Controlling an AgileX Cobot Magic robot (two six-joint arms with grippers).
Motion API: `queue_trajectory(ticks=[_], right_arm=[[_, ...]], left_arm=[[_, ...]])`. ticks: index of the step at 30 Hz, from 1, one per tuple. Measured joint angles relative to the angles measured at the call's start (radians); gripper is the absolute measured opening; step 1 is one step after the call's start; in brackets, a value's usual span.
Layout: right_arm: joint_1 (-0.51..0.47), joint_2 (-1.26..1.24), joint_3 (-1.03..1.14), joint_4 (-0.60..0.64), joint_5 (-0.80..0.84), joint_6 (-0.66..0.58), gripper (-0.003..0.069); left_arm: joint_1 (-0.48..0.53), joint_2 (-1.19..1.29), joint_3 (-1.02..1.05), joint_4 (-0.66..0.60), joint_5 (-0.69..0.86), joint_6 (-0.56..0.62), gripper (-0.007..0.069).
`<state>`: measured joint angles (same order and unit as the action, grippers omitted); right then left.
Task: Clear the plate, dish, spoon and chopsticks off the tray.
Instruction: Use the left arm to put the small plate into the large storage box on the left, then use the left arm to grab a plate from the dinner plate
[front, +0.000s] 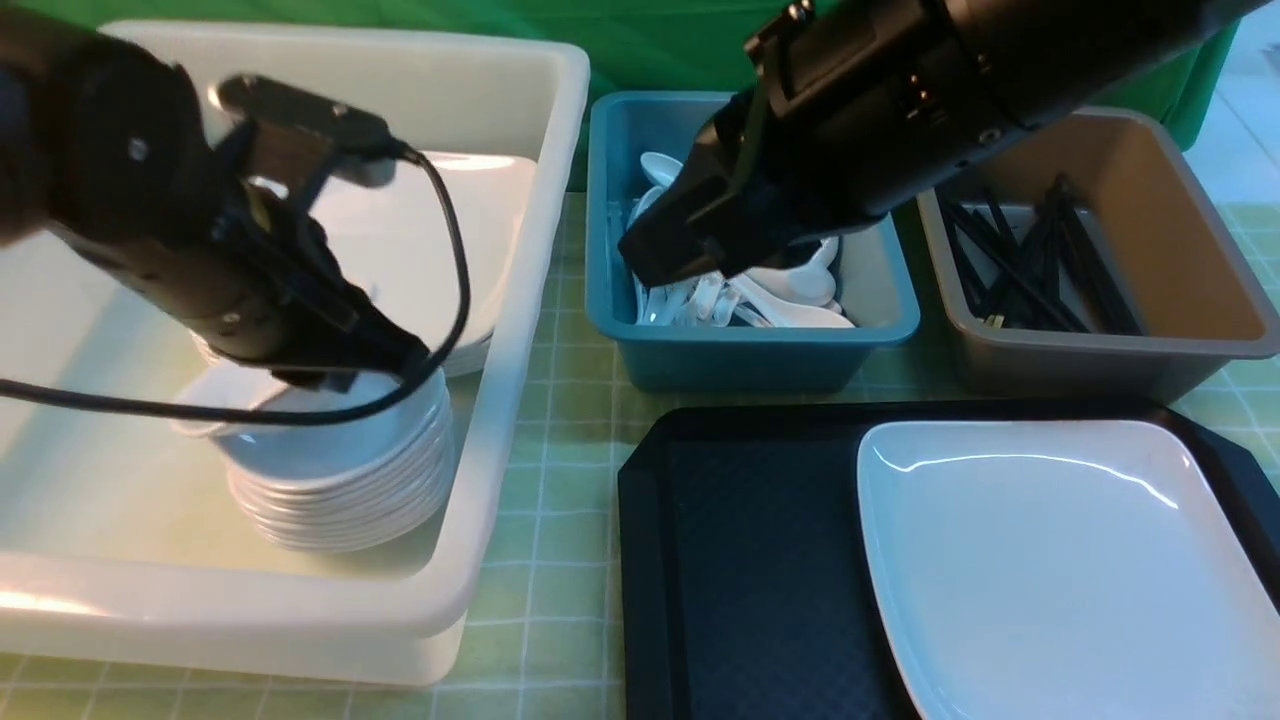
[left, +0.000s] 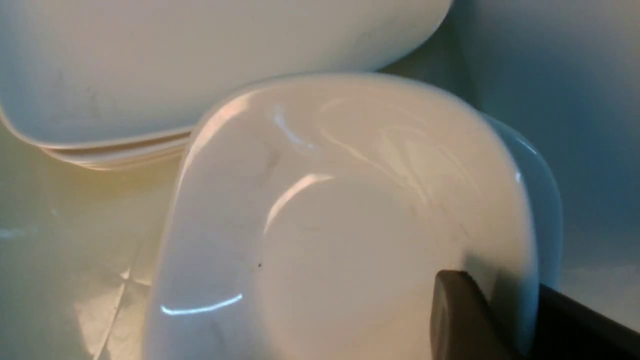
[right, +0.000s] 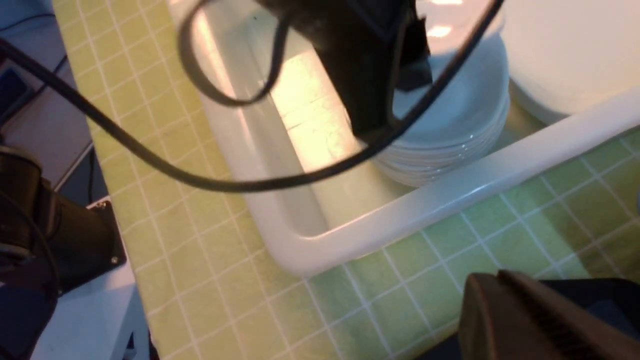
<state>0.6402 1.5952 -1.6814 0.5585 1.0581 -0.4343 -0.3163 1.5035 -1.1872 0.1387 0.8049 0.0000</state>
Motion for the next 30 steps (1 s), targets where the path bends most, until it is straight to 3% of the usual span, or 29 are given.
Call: queue_trajectory(ticks=[7,10,13,15,17,18,21,26,30], right_arm=[[-0.074,-0.017,0.000,-0.004,0.065,0.001,-0.0005],[-0.128,-0.017,0.000,-0.008,0.097,0.001,-0.0005],[-0.179,-0.033,0.000,-0.045,0.112,0.001,-0.0005],[-0.228,-0.061,0.003,-0.117,0.131,0.021,-0.0005],[-0.295,-0.117,0.042,-0.218,0.139,0.056,-0.0005],[-0.322,-0.142,0.058,-0.239,0.142,0.065,-0.0005],[-0.416,-0.237,0.154,-0.293,0.146,0.084,-0.0006],[-0.547,-0.407,0.323,-0.308,0.112,0.095,-0.0006],[-0.644,-0.535,0.449,-0.309,0.057,0.091,-0.0006]], left_arm=[[0.000,-0.016,-0.021,-0.131,-0.018,0.050,0.0403],[-0.005,-0.041,-0.050,-0.242,-0.021,0.077,0.0434],[-0.042,-0.060,-0.080,-0.307,-0.026,0.061,0.0413],[-0.106,-0.058,-0.106,-0.348,-0.025,0.048,0.0325],[-0.207,-0.015,-0.158,-0.379,-0.003,0.027,0.0137],[-0.239,0.017,-0.190,-0.389,0.007,0.021,0.0085],[-0.326,0.124,-0.285,-0.412,0.009,0.011,0.0006],[-0.402,0.319,-0.432,-0.432,-0.020,0.000,0.0026],[-0.420,0.509,-0.540,-0.435,-0.035,-0.005,0.0185]])
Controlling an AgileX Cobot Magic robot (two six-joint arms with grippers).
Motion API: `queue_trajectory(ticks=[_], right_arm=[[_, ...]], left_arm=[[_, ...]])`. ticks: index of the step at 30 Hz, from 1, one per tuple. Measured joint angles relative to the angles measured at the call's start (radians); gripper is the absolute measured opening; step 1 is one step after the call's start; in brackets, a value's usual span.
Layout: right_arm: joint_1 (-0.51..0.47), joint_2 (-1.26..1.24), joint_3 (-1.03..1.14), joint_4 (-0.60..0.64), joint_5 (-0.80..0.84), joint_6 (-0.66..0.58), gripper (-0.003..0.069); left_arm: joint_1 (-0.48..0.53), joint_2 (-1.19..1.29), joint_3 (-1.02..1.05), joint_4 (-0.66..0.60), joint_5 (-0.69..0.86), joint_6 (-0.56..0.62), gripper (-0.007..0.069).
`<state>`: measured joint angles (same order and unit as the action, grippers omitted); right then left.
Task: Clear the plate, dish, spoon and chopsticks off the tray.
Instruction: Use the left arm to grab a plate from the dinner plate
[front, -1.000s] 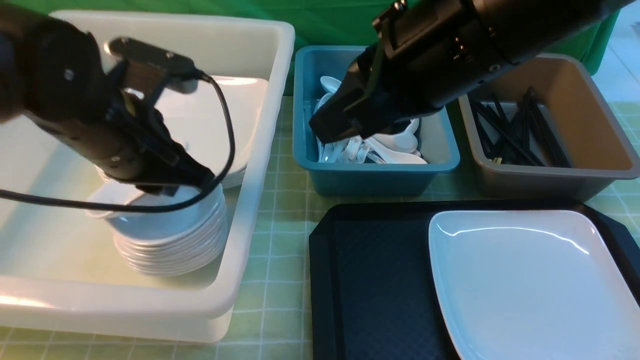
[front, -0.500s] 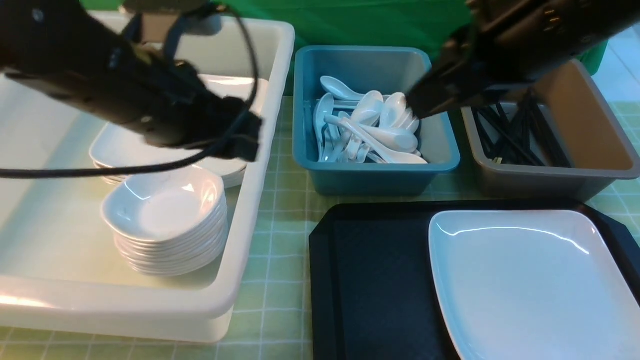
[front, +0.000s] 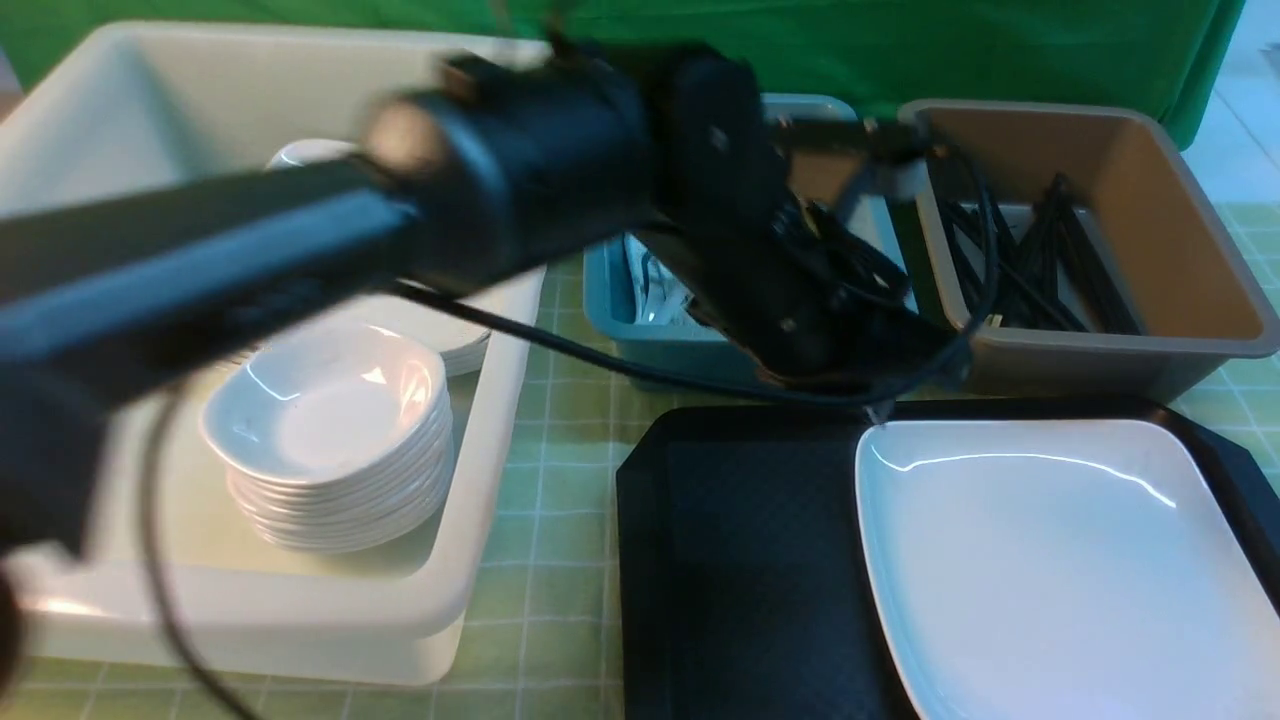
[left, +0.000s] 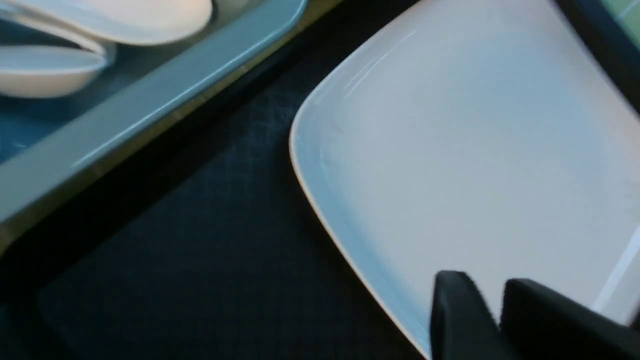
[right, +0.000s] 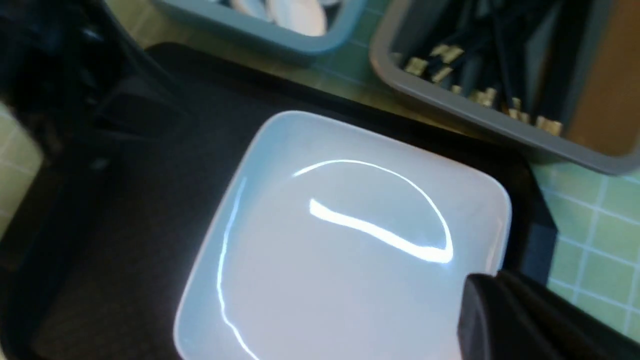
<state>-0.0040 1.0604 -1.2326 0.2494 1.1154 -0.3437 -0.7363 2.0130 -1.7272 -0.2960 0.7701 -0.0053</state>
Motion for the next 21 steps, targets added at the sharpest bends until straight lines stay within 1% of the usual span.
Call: queue_trajectory(ticks=[1,2,5,6,7,8,11,15,20,21], right_arm=[[-0.013,-0.012,0.008,0.000,-0.002,0.000,-0.0006],[-0.028,-0.034,0.021,-0.001,-0.003,0.002,-0.0006],[-0.041,-0.054,0.026,-0.001,-0.003,0.008,-0.0006],[-0.043,-0.056,0.029,-0.001,-0.002,0.008,-0.0006],[-0.043,-0.056,0.029,0.000,-0.002,0.008,-0.0006],[-0.043,-0.056,0.030,0.000,0.001,0.009,-0.0006],[-0.044,-0.056,0.031,0.001,0.000,0.009,-0.0006],[-0.044,-0.056,0.031,0.001,-0.003,0.009,-0.0006],[-0.044,-0.056,0.031,0.001,-0.004,0.009,-0.0006],[-0.044,-0.056,0.031,0.002,-0.004,0.009,-0.0006]], left_arm=[[0.000,0.030,-0.015,0.001,-0.007,-0.007,0.0225],[0.000,0.070,-0.031,0.002,-0.023,-0.018,0.0286],[0.000,0.146,-0.058,0.008,-0.066,-0.025,0.0429],[0.000,0.168,-0.066,0.009,-0.079,-0.025,0.0466],[0.000,0.179,-0.069,0.008,-0.087,-0.025,0.0479],[0.000,0.201,-0.072,0.003,-0.111,-0.026,0.0514],[0.000,0.228,-0.080,-0.004,-0.151,-0.026,0.0538],[0.000,0.273,-0.082,-0.033,-0.224,-0.017,0.0535],[0.000,0.295,-0.090,-0.072,-0.264,0.038,0.0475],[-0.001,0.299,-0.090,-0.079,-0.267,0.058,0.0437]])
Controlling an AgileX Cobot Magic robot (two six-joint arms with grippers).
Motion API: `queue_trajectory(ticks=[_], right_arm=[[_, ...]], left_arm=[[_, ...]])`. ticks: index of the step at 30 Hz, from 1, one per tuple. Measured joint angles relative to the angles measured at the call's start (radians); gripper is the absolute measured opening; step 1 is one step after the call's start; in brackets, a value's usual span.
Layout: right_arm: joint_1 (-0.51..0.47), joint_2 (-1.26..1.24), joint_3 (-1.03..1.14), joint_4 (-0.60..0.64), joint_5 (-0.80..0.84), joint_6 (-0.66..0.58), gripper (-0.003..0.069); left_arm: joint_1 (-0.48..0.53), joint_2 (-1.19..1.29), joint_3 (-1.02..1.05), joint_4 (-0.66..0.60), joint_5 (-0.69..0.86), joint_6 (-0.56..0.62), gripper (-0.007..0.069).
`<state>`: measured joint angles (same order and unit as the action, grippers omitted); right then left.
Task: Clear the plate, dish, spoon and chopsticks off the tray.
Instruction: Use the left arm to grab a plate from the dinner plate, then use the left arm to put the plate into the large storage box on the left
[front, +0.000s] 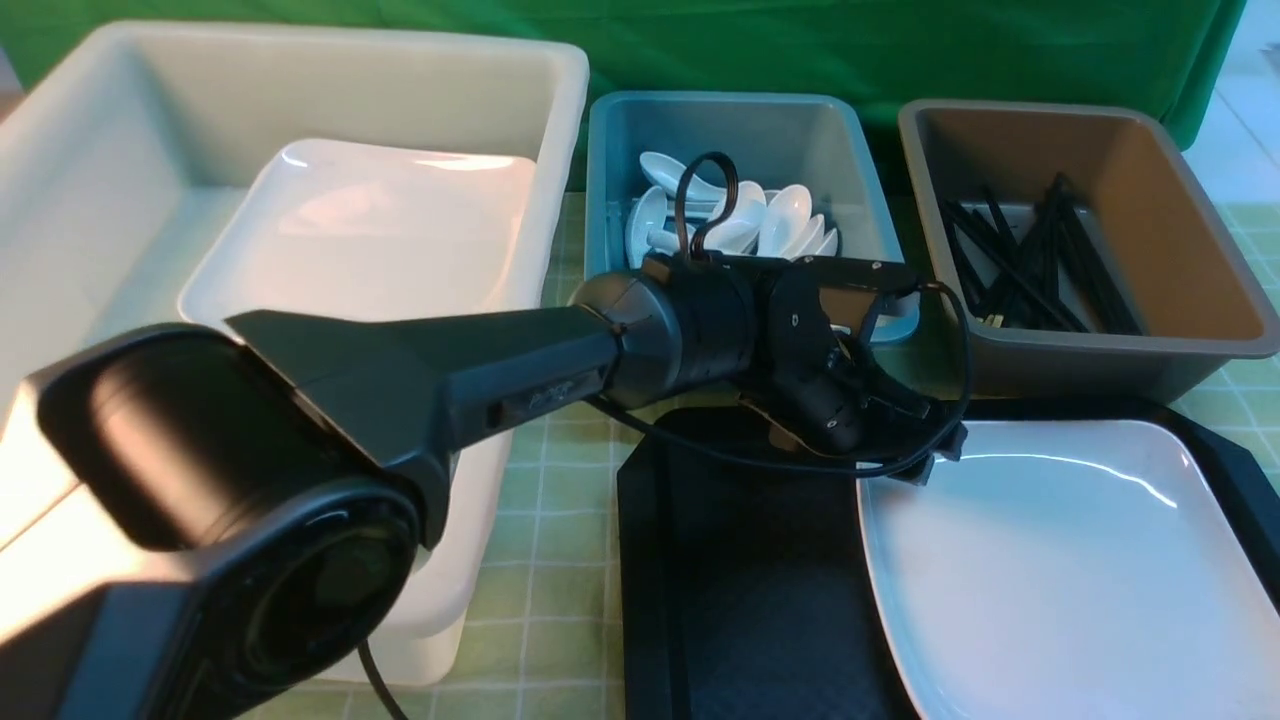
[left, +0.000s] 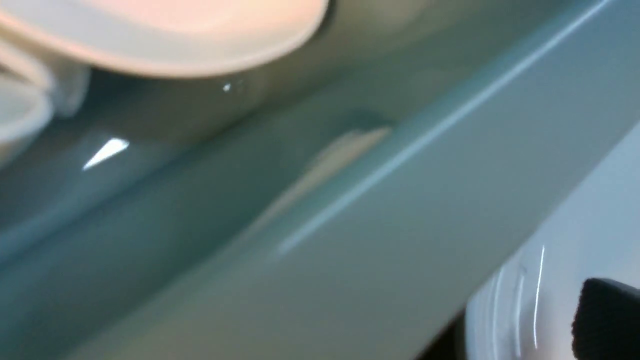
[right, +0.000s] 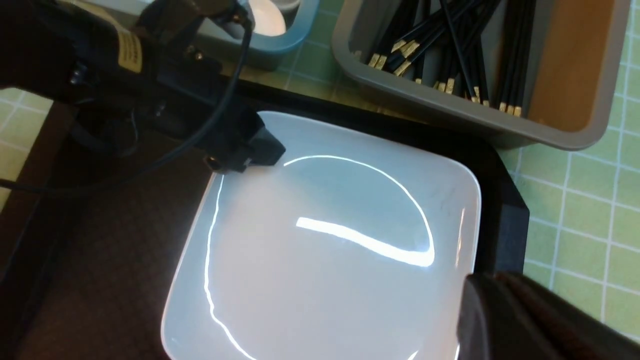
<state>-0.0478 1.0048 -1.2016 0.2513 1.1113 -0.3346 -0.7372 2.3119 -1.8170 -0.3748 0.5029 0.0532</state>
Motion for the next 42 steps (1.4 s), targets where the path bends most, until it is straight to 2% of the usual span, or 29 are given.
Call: queue_trajectory(ticks=[3,4,6,7,11,17,23,28,34,37,40,41,42], right_arm=[[0.000,0.000,0.000,0.000,-0.001,0.000,-0.0008],[0.000,0.000,0.000,0.000,-0.001,0.000,-0.0007],[0.000,0.000,0.000,0.001,-0.002,-0.001,-0.0007],[0.000,0.000,0.000,0.002,-0.004,-0.001,-0.0007],[0.000,0.000,0.000,0.002,-0.006,-0.003,-0.0007],[0.000,0.000,0.000,0.021,-0.007,-0.016,-0.0007],[0.000,0.000,0.000,0.114,-0.007,-0.088,-0.0007],[0.000,0.000,-0.017,0.219,0.009,-0.136,-0.0007],[0.000,0.000,-0.085,0.311,0.044,-0.177,-0.0007],[0.000,0.001,-0.115,0.374,0.055,-0.215,-0.0007],[0.028,0.018,-0.149,0.451,0.059,-0.271,-0.0006],[0.053,0.038,-0.172,0.469,0.059,-0.288,-0.0006],[0.074,0.048,-0.183,0.474,0.059,-0.293,-0.0006]], left_arm=[[-0.004,0.006,0.000,-0.006,-0.002,0.013,0.0274],[-0.005,0.007,0.000,-0.006,-0.002,0.015,0.0248],[-0.008,0.007,-0.002,-0.047,-0.006,0.000,0.0128],[-0.008,0.005,-0.003,-0.065,-0.004,-0.010,0.0106],[-0.008,-0.022,-0.003,-0.065,0.044,-0.021,0.0093],[-0.010,-0.165,-0.002,0.037,0.199,0.003,0.0044],[-0.011,-0.336,0.000,0.099,0.296,0.064,0.0004],[-0.011,-0.465,0.000,0.195,0.317,0.087,0.0001],[-0.010,-0.571,0.001,0.285,0.321,0.038,0.0001],[0.019,-0.639,0.001,0.335,0.312,0.002,0.0001],[0.108,-0.711,0.001,0.347,0.289,-0.033,0.0001],[0.183,-0.740,0.001,0.348,0.287,-0.059,0.0001],[0.203,-0.751,0.001,0.348,0.287,-0.070,0.0001]])
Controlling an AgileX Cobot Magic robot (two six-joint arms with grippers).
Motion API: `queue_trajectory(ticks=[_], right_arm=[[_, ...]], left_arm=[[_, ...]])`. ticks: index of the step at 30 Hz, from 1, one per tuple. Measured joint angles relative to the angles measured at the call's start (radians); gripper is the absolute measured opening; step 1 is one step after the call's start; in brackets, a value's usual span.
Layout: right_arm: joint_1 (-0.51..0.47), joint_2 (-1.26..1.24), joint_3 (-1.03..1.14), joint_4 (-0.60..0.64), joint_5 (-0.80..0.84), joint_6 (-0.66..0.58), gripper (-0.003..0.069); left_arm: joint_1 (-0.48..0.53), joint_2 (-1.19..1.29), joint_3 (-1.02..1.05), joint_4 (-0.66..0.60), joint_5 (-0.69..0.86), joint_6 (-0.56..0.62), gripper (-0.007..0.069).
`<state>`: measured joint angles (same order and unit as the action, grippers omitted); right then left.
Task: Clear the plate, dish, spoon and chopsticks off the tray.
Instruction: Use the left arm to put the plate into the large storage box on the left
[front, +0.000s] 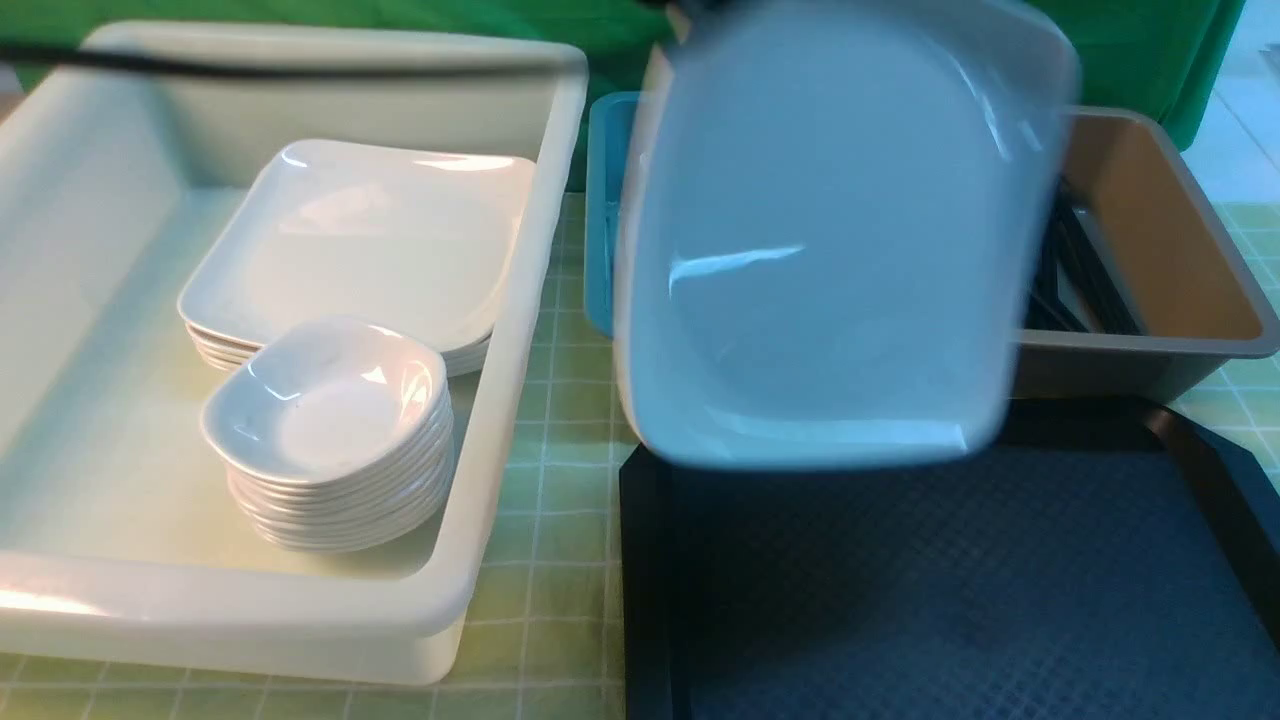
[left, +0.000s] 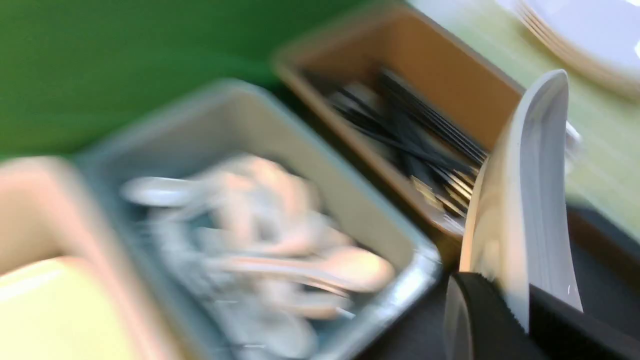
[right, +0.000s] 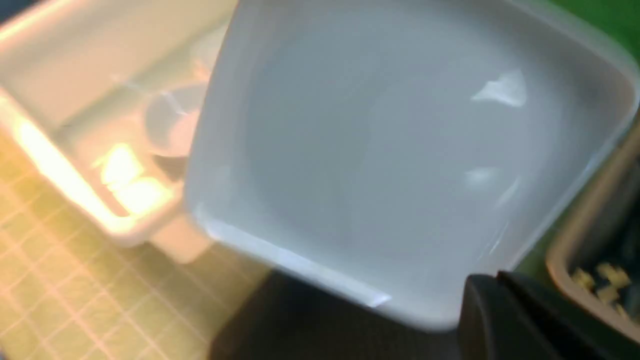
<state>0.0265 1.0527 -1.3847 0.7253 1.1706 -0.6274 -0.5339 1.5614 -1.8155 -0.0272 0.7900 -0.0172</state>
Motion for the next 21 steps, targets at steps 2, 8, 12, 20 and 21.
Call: queue_trajectory(ticks=[2,8,12,20,21], right_arm=[[0.057,0.043,-0.038,0.005,-0.003,-0.008,-0.0006],[0.277,0.240,-0.218,-0.017,-0.022,-0.002,-0.0006],[0.395,0.359,-0.365,-0.127,-0.033,0.081,-0.0006],[0.557,0.568,-0.635,-0.324,-0.051,0.224,-0.0006],[0.572,0.593,-0.657,-0.340,-0.059,0.231,-0.0006]], left_arm=[[0.117,-0.026,0.000,-0.013,0.000,-0.023,0.0001],[0.510,-0.041,0.042,-0.183,-0.029,-0.035,0.0001],[0.693,-0.041,0.186,-0.322,-0.135,-0.029,0.0001],[0.806,-0.015,0.558,-0.581,-0.540,-0.005,0.0004],[0.799,-0.004,0.582,-0.605,-0.571,-0.004,0.0004]])
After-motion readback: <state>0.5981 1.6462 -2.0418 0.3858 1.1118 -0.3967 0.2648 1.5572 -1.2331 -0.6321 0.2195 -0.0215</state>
